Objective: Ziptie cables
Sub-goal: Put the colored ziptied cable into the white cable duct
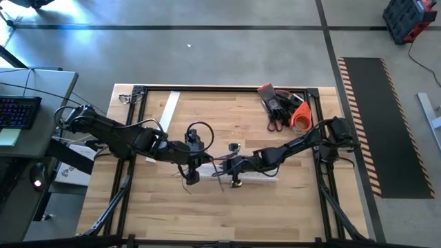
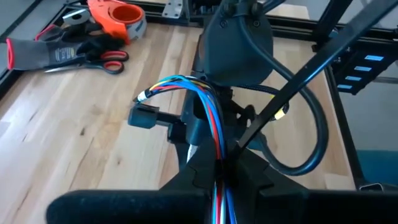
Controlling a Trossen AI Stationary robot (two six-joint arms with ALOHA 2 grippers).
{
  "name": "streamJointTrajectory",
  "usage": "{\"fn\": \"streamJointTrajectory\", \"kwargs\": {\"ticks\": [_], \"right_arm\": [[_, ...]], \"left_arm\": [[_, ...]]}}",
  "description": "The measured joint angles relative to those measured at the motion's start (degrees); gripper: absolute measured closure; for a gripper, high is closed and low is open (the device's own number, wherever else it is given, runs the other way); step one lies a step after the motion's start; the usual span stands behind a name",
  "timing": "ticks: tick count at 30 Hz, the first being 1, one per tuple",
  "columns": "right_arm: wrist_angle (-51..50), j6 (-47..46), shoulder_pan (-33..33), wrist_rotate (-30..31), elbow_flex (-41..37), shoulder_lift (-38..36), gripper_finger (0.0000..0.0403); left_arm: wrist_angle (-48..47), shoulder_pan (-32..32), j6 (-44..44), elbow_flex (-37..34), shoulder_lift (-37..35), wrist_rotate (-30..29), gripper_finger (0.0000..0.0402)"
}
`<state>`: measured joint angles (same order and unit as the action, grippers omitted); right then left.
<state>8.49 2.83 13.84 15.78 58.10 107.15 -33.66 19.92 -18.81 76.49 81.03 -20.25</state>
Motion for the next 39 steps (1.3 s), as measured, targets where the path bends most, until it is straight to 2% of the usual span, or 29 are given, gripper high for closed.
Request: {"fn": "streamJointTrajectory", "kwargs": {"ticks": [6, 9, 12, 15, 17, 19, 22, 24, 27, 29, 34, 39], "right_arm": [[-0.2, -2.5, 0.1, -0.3, 0.0, -0.2, 0.0269], [-2.9, -1.9, 1.3, -4.3, 0.0, -2.3, 0.0229], [-8.3, -2.3, 4.9, -7.4, 0.0, -5.7, 0.0210], [-13.0, -2.4, 10.8, -6.0, 0.0, -9.3, 0.0208], [-13.1, -2.7, 15.3, -1.7, 0.0, -11.8, 0.0213], [-12.9, -2.4, 19.4, 5.1, 0.0, -14.2, 0.0220], [-13.4, -1.3, 25.0, 21.7, 0.0, -16.5, 0.0231], [-13.8, -0.8, 26.9, 32.6, 0.0, -16.9, 0.0236], [-14.1, -1.1, 26.5, 39.9, 0.0, -16.9, 0.0237], [-15.2, -2.4, 24.7, 39.6, 0.0, -16.9, 0.0237], [-18.2, -4.3, 18.8, 31.0, 0.0, -16.7, 0.0237], [-18.2, -4.1, 14.1, 26.5, 0.0, -16.6, 0.0237]], "left_arm": [[0.0, 0.1, 0.0, 0.0, 0.3, 0.0, 0.0396], [-0.1, 0.3, 0.0, 0.0, 0.3, 0.1, 0.0396], [-0.7, 0.5, -0.1, 0.0, 0.3, 0.0, 0.0396], [-1.2, 0.5, -0.1, 0.0, 0.3, 0.1, 0.0396], [-1.1, 0.6, -0.1, 0.0, 0.7, 0.1, 0.0396], [-1.1, 0.7, -0.1, 0.0, 0.8, 0.1, 0.0396], [-0.1, 1.0, -0.1, 0.0, 1.0, 0.2, 0.0396], [0.2, 1.8, -0.1, 0.0, 1.1, 0.6, 0.0396], [1.2, 2.6, 0.5, 0.0, 1.4, 0.9, 0.0396], [1.2, 3.3, 0.5, 0.0, 1.4, 0.9, 0.0396], [1.5, 4.4, 0.4, 0.0, 1.4, 0.5, 0.0396], [1.8, 5.1, 0.5, 0.0, 1.6, 0.5, 0.0396]]}}
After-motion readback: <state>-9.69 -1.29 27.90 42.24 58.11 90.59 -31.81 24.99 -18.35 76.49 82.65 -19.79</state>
